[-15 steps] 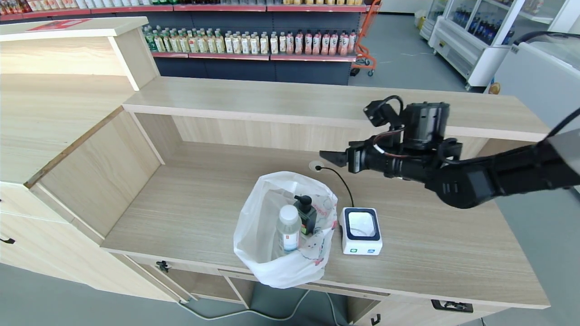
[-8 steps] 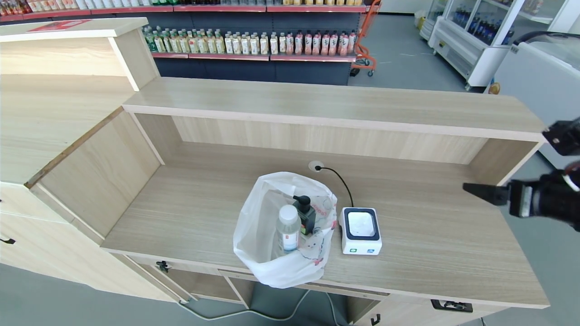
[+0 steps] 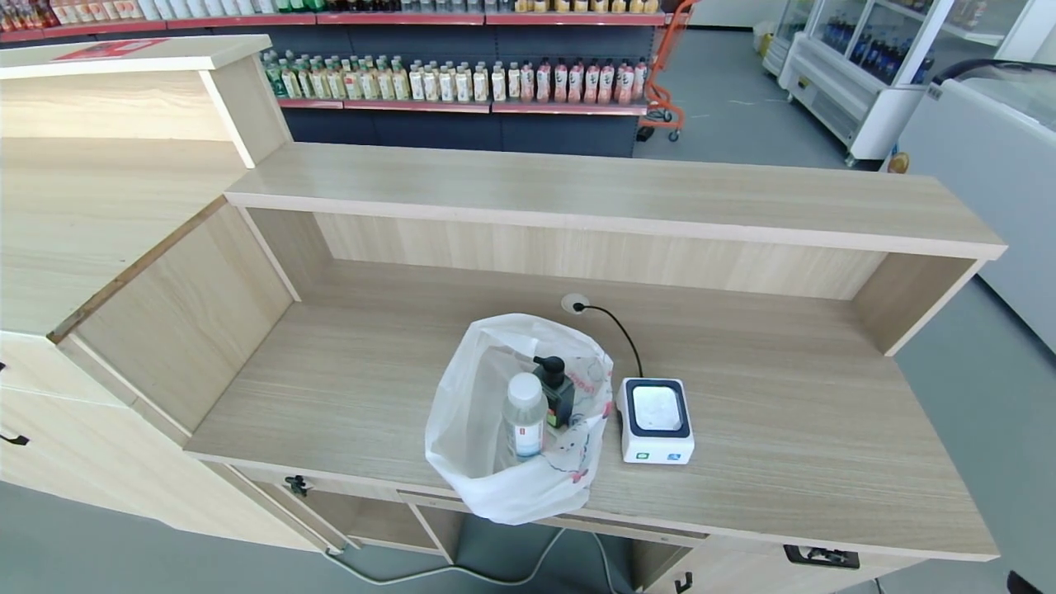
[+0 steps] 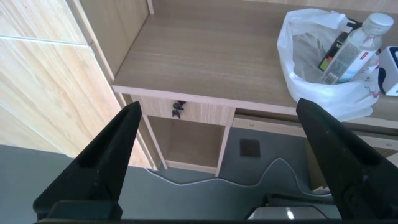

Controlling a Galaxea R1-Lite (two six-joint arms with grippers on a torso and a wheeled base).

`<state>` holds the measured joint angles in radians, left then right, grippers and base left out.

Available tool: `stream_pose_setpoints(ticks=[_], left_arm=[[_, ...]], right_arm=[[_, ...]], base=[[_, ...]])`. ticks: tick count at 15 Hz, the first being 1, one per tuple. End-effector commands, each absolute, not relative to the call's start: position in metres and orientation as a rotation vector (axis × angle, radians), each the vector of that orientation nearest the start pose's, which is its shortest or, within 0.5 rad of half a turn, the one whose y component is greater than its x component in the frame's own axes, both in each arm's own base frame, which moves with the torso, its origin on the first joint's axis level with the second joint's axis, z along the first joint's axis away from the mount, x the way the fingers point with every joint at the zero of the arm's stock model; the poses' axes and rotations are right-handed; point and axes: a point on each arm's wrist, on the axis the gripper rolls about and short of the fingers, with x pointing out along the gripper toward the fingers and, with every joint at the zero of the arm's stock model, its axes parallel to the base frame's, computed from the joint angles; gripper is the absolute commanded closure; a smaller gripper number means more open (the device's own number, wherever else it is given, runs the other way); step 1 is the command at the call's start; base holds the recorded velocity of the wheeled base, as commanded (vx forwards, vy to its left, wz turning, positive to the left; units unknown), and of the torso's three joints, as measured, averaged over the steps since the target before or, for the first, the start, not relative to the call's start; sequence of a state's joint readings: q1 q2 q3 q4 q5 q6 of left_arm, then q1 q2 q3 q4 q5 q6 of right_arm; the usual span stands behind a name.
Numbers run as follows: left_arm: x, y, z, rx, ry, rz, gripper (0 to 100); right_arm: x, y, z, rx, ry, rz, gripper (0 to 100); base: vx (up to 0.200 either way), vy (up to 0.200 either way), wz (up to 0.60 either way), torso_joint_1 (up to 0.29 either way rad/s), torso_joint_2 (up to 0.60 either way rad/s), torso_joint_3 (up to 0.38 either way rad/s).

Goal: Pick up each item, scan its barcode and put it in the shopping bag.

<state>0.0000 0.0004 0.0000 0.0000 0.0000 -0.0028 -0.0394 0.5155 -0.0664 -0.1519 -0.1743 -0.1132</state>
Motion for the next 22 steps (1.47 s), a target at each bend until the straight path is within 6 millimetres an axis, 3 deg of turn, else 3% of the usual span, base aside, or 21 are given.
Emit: stream_pose_setpoints(ticks=[1, 7, 22], left_arm=[[-0.023, 0.000, 0.075, -0.003, 0.000, 0.000, 0], [-0.023, 0.000, 0.075, -0.003, 0.000, 0.000, 0], [-0.023, 0.000, 0.076, -0.003, -0.002, 0.000, 0]], right_arm=[[-0.003, -0.004, 0.084, -0.117, 0.206, -0.197, 0], [-0.017, -0.005, 0.077, -0.030, 0.079, -0.154, 0], [-0.018, -0.005, 0.074, 0.020, 0.091, -0.155, 0]], base=[[0.000, 0.000, 0.00, 0.000, 0.00, 0.000], [0.000, 0.000, 0.00, 0.000, 0.00, 0.000], [0.000, 0.000, 0.00, 0.000, 0.00, 0.000]])
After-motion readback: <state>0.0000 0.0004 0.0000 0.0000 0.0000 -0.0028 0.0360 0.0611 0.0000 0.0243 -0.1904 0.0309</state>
